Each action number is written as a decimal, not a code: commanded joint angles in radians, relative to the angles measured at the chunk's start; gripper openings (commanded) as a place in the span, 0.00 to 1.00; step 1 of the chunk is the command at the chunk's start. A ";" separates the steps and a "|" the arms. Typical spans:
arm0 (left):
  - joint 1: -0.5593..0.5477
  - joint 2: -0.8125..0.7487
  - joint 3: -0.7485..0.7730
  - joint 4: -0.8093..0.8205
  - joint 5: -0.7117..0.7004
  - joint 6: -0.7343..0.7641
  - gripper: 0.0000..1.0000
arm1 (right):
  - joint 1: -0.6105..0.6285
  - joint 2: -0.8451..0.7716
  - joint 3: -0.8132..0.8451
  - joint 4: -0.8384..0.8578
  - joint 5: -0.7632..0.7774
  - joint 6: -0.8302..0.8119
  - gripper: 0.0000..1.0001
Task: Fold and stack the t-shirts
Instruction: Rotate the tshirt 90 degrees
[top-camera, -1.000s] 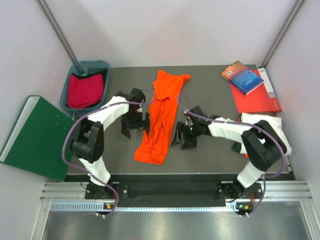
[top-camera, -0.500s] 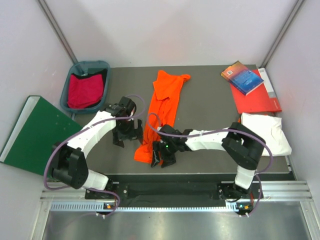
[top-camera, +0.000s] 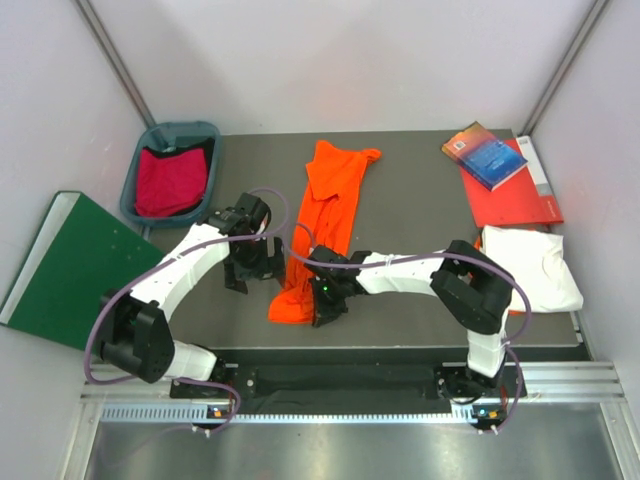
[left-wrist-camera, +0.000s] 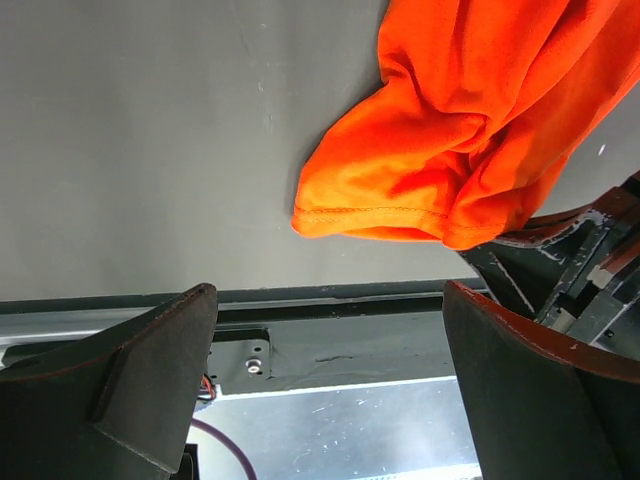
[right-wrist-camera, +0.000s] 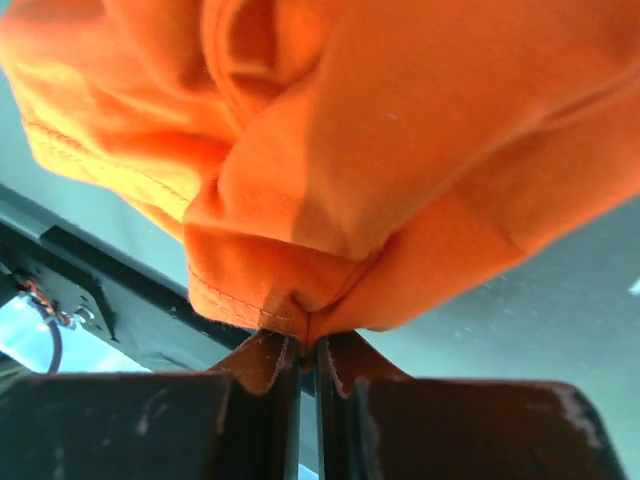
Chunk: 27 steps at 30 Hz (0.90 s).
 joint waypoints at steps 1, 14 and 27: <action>0.001 -0.004 0.018 0.011 -0.003 -0.008 0.99 | -0.017 -0.046 -0.018 -0.121 0.132 -0.036 0.00; -0.002 0.032 -0.005 0.070 0.068 0.007 0.99 | -0.053 -0.225 -0.322 -0.118 0.197 -0.021 0.00; -0.175 0.064 -0.112 0.190 0.095 -0.102 0.99 | -0.054 -0.391 -0.274 -0.294 0.249 -0.073 0.00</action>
